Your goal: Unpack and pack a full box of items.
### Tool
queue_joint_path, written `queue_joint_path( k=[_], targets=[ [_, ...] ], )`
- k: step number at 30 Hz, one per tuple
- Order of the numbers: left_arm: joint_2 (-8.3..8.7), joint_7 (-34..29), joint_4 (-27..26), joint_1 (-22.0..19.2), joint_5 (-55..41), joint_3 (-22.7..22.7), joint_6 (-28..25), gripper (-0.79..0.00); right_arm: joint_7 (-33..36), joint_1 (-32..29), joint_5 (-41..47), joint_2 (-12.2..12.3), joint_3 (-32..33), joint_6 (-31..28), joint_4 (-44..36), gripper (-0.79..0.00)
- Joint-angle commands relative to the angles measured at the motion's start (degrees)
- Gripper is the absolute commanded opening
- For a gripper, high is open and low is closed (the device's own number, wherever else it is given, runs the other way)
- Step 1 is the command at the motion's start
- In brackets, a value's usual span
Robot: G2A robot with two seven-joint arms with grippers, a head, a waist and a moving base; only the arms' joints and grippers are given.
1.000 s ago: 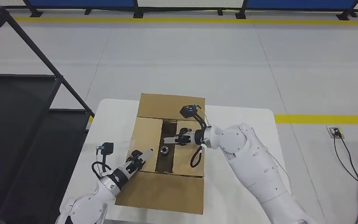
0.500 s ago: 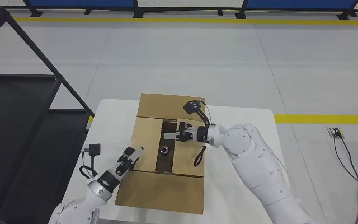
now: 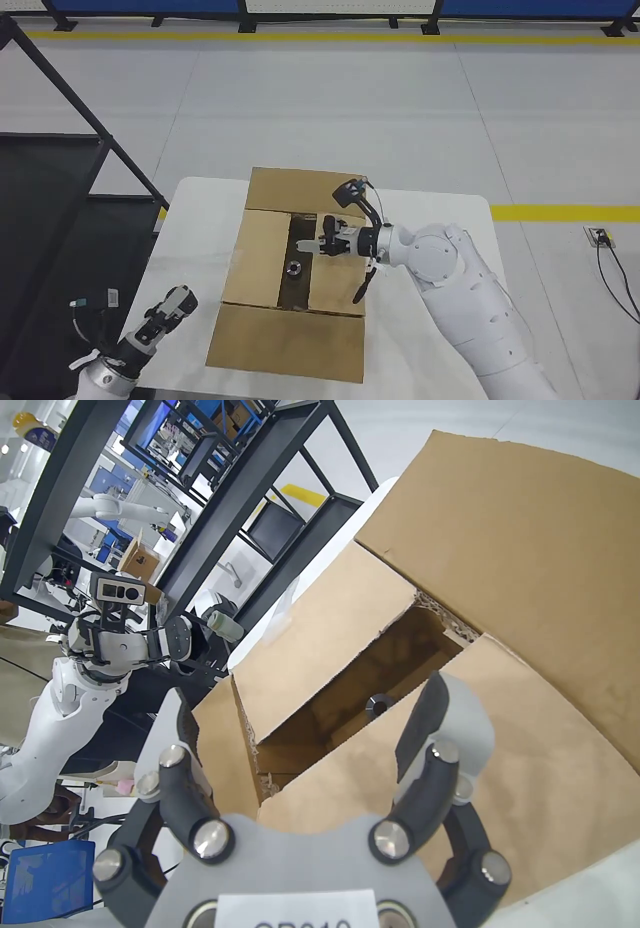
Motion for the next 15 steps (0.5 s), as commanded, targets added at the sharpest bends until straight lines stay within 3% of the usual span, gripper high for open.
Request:
queue_joint_path(
  k=[1,7,9,15],
  targets=[
    [-0.01,0.0,0.0,0.0,0.2,0.1,0.0,0.000,0.0,0.0,0.0,0.0,0.0,0.0,0.0,0.000],
    [-0.01,0.0,0.0,0.0,0.2,0.1,0.0,0.000,0.0,0.0,0.0,0.0,0.0,0.0,0.0,0.000],
    [-0.01,-0.8,0.3,-0.3,-4.1,0.4,2.7,0.000,0.0,0.0,0.0,0.0,0.0,0.0,0.0,0.000],
    [1.20,-11.3,4.5,-2.0,-4.0,-2.3,7.8,0.000,-9.5,-0.9,2.1,0.7,4.8,-0.8,3.5,0.000]
  ],
)
